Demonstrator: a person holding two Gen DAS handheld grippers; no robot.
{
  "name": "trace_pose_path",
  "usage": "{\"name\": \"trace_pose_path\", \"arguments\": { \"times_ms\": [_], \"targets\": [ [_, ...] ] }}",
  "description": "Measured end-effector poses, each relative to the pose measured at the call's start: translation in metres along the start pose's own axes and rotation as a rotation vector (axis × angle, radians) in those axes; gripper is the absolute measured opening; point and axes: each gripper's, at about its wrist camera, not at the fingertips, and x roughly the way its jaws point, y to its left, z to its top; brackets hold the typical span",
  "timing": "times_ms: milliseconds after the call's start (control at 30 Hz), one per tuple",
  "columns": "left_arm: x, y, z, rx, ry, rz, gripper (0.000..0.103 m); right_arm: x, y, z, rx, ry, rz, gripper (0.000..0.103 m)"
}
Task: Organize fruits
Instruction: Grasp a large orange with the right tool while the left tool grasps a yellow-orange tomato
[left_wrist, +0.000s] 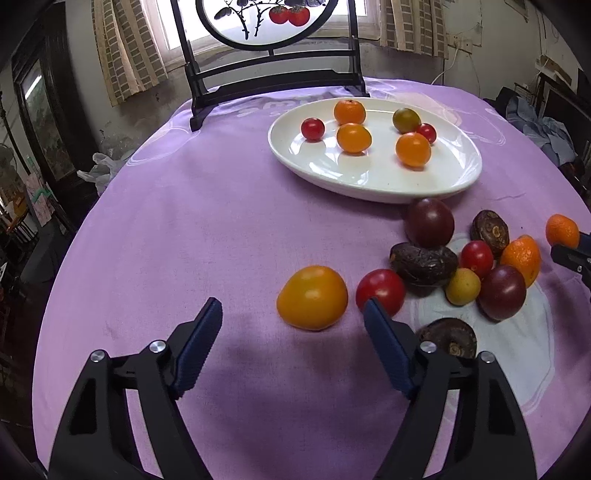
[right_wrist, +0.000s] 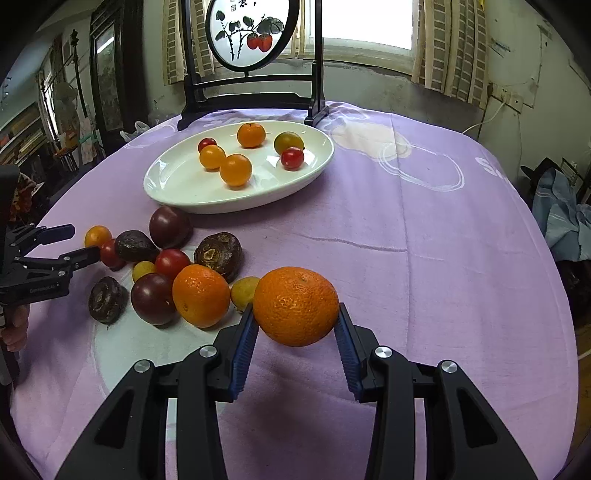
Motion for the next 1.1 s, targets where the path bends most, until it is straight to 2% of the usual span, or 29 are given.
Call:
{"name": "trace_pose_path", "arguments": {
  "times_ms": [167, 233, 267, 500, 767, 1100],
  "targets": [
    [0.006, 0.0, 0.008, -0.024, -0.016, -0.011, 0.055, -0.002, 0.003, -0.001, -0.006, -0.004, 0.011, 0.042],
    [0.006, -0.004, 0.009, -0.012, -0.026, -0.028, 0.04, -0.003, 0.003, -0.001, -0.006, -0.004, 0.014, 0.042],
    [0.006, -0.006, 0.01, -0.005, -0.03, -0.037, 0.037, -0.003, 0.003, -0.001, -0.006, -0.004, 0.015, 0.042],
    [0.002, -0.003, 0.01, -0.027, -0.022, -0.041, 0.036, -0.006, 0.003, 0.0, 0.001, -0.019, 0.023, 0.042],
    [-0.024, 0.006, 0.017, -0.064, -0.076, -0.064, 0.036, -0.012, 0.004, 0.002, 0.013, -0.053, 0.044, 0.042],
    [-0.041, -0.003, 0.036, -0.052, -0.106, -0.115, 0.036, -0.025, 0.011, 0.016, 0.017, -0.095, 0.091, 0.042]
  ]
}}
